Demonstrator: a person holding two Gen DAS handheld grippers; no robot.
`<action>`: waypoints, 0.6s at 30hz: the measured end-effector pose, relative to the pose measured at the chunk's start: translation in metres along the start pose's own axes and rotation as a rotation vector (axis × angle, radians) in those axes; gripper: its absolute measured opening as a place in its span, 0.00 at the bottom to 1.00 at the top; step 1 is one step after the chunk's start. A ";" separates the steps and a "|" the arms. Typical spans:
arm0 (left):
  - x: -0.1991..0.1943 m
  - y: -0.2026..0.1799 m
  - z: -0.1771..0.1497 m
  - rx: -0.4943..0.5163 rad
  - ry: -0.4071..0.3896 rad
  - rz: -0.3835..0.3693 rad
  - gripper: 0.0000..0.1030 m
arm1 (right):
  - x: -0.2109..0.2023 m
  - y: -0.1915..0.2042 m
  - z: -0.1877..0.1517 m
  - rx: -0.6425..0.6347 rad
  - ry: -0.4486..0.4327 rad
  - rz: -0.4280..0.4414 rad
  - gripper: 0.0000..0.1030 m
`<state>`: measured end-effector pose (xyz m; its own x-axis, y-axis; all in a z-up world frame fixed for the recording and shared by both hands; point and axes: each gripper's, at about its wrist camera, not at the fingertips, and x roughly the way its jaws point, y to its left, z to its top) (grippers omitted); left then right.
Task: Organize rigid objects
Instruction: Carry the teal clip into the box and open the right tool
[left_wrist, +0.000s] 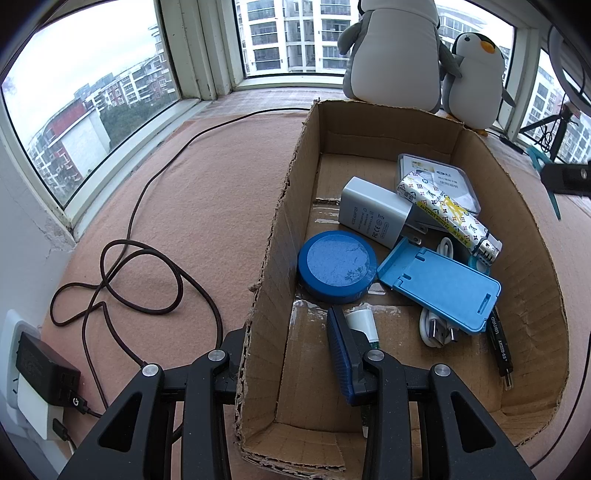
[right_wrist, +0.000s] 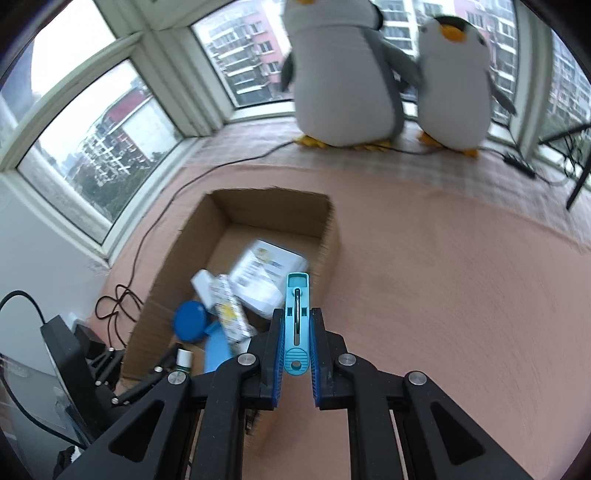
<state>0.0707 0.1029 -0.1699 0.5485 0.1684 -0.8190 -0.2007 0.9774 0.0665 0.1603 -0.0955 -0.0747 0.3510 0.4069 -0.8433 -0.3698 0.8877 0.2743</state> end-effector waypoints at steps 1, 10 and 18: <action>0.000 0.000 0.000 0.000 0.000 0.000 0.36 | 0.001 0.007 0.002 -0.014 -0.003 0.009 0.11; 0.000 0.000 0.000 0.000 0.000 0.000 0.36 | 0.012 0.050 0.010 -0.126 -0.022 0.032 0.11; 0.000 0.000 0.000 0.000 0.000 0.001 0.36 | 0.022 0.063 0.014 -0.169 -0.010 0.014 0.11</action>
<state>0.0705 0.1031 -0.1702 0.5487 0.1690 -0.8187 -0.2007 0.9773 0.0672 0.1566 -0.0281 -0.0698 0.3532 0.4222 -0.8349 -0.5141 0.8332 0.2039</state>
